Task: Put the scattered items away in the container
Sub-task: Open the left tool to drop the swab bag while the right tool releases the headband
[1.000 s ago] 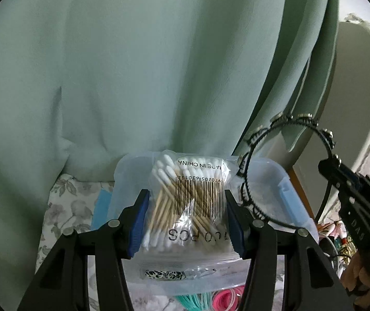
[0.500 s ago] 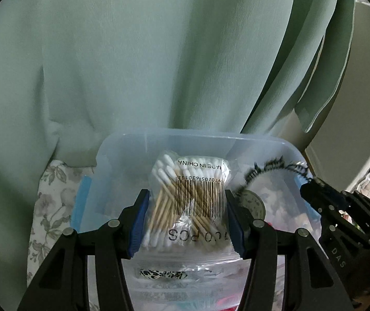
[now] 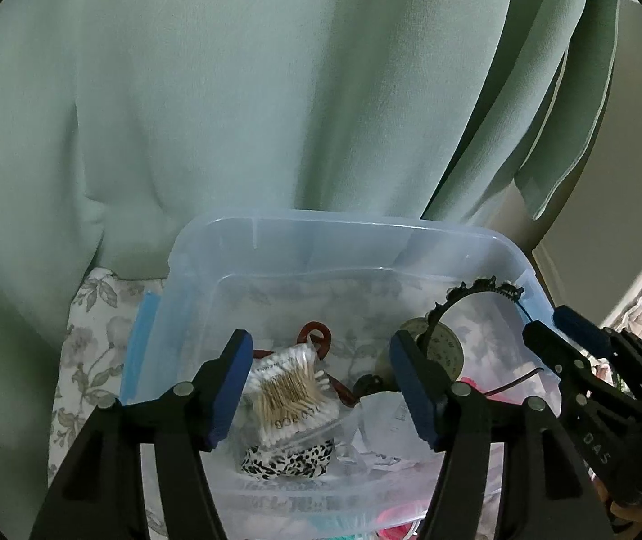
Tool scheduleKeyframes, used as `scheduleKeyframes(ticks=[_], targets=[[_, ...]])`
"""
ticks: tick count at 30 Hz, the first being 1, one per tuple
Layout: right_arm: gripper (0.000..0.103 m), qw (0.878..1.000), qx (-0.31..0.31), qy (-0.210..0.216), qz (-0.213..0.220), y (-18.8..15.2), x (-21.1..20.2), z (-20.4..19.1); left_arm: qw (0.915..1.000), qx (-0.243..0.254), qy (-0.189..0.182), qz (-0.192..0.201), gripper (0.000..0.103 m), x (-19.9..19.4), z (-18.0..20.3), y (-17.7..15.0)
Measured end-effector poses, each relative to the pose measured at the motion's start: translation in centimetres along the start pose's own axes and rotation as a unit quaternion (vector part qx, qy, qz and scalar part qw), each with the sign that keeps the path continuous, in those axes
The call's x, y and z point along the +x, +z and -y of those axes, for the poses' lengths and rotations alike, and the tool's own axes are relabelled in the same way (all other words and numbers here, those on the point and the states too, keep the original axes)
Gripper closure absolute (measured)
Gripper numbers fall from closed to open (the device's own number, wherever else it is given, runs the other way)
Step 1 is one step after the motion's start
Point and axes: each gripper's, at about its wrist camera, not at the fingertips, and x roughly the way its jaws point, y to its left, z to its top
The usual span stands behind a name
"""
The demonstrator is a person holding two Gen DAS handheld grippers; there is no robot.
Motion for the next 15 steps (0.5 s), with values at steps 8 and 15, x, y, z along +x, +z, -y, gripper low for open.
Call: scheduleKeyframes(ticks=[8,15], targets=[[0.041,1.000,0.007,0.008,0.007,0.4,-0.8,0.6,0.9999,0.005,0.011,0.005,0.020,-0.2,0.1,-0.5],[0.033,1.000,0.025,0.007,0.015,-0.1,-2.1,1.4,0.9994,0.021,0.000,0.027,0.012,-1.7,0.8,-1.3]])
